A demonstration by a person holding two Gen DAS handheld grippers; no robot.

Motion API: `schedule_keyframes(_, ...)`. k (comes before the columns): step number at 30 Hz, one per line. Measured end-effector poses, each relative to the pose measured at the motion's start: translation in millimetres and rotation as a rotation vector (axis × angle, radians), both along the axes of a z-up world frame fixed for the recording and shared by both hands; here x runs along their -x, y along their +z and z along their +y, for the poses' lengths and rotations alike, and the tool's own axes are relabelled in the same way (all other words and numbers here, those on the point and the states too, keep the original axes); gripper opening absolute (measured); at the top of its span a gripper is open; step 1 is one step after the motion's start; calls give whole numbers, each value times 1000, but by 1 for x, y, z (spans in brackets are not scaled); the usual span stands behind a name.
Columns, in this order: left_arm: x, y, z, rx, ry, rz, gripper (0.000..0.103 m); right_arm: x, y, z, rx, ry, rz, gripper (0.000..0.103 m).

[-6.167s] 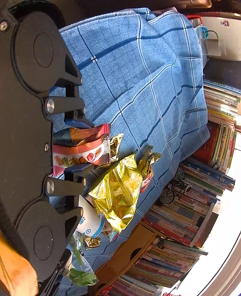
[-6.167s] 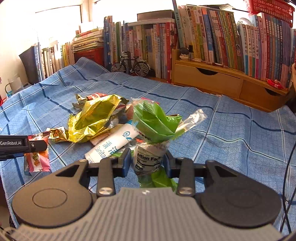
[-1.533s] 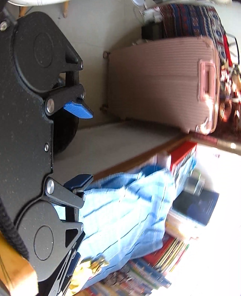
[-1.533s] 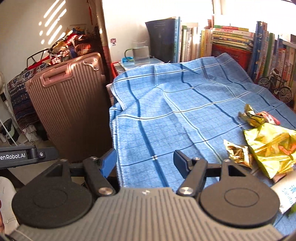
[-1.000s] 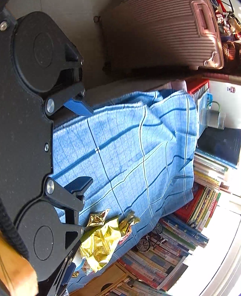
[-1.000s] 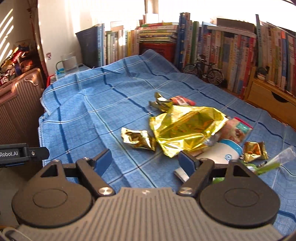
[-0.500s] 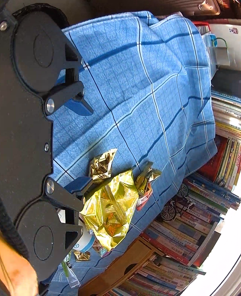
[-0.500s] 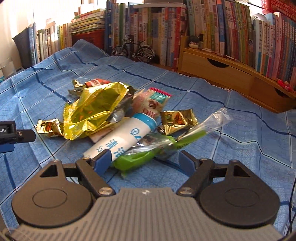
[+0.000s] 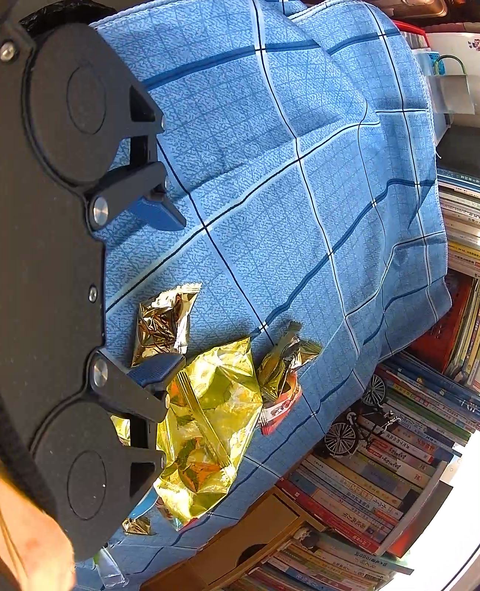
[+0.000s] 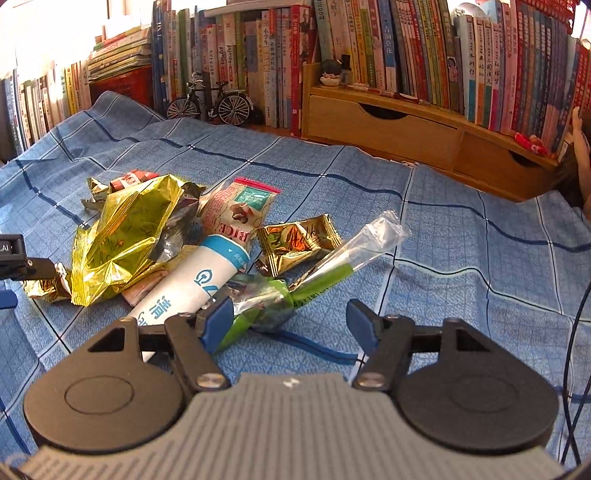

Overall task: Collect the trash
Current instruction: 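Move both tools back over the wrapper pile on the bed, then grasp the small gold foil wrapper with left tool while right tool grasps the clear green-striped bag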

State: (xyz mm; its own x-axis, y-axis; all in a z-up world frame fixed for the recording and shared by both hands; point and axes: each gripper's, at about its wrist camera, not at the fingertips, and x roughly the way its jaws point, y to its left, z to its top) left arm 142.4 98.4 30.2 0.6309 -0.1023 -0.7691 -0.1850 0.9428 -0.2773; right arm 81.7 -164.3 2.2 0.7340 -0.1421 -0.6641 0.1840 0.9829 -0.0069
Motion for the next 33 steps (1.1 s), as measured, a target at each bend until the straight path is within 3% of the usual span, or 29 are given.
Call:
schedule_keyframes(4, -6, -4, -7, 6, -52, -2, 70, -5, 0, -5, -29, -3, -19, 78)
schedule_keyframes(11, -12, -7, -19, -1, -90, -13, 58, -24, -11, -5, -67, 41, 40, 77)
schedule_keyframes(17, -13, -7, -19, -3, -88, -18, 50, -29, -17, -2, -77, 84, 51, 62)
schedule_keyframes(25, -6, -7, -21, -9, -95, -22, 50, -23, -18, 1, -70, 93, 50, 70)
schedule_keyframes(27, -4, -7, -22, -14, -104, -30, 47, -22, -18, 2, -69, 114, 47, 51)
schedule_keyframes(28, -4, -7, -22, -17, -106, -32, 46, -22, -19, 3, -67, 123, 46, 47)
schedule_keyframes(33, -3, -5, -18, -4, -87, -34, 43, -25, -19, 6, -64, 154, 41, 47)
